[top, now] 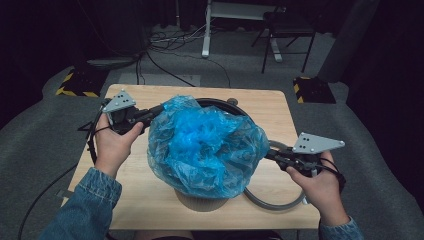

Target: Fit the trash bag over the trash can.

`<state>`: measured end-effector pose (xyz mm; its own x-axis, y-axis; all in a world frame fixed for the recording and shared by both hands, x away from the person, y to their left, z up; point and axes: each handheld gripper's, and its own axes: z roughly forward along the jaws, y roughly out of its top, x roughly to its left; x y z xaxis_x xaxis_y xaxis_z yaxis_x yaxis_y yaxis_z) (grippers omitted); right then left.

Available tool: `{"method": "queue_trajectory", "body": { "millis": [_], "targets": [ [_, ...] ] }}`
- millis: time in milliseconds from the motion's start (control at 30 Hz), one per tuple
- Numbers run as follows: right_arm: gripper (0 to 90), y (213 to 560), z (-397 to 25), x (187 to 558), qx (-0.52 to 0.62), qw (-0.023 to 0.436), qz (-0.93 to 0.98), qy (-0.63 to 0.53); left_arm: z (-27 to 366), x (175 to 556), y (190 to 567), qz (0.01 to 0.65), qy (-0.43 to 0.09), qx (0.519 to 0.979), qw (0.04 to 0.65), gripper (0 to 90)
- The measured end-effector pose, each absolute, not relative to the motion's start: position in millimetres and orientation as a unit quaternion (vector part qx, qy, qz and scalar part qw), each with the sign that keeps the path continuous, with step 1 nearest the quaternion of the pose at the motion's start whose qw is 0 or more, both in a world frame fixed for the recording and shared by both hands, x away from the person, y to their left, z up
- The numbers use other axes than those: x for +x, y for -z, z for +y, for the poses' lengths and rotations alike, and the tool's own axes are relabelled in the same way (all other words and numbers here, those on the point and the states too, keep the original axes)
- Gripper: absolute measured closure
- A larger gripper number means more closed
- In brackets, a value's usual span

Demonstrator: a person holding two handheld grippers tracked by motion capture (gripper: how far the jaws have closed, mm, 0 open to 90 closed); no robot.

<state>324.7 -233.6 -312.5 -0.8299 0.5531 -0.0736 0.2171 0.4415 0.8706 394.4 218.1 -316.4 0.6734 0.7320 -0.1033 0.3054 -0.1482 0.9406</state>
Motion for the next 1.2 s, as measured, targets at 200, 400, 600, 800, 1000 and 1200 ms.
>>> {"method": "queue_trajectory", "body": {
  "millis": [200,400,600,800,1000,1200],
  "targets": [
    [90.0,316,-230,330,0.234,0.175,0.828,-0.478,214,405,330,0.358,-0.171,0.736,0.548,89.8],
    [90.0,319,-231,334,0.244,0.176,0.826,-0.476,208,411,331,0.353,-0.172,0.736,0.551,89.2],
    [90.0,332,-242,339,0.268,0.171,0.83,-0.459,203,413,333,0.345,-0.162,0.738,0.556,87.1],
    [90.0,331,-239,339,0.267,0.171,0.824,-0.47,204,416,343,0.356,-0.158,0.743,0.544,89.3],
    [90.0,328,-228,345,0.263,0.174,0.82,-0.479,204,418,351,0.368,-0.159,0.752,0.523,89.6],
    [90.0,334,-221,353,0.274,0.171,0.83,-0.455,201,417,347,0.363,-0.167,0.741,0.54,89.0]
  ]
}}
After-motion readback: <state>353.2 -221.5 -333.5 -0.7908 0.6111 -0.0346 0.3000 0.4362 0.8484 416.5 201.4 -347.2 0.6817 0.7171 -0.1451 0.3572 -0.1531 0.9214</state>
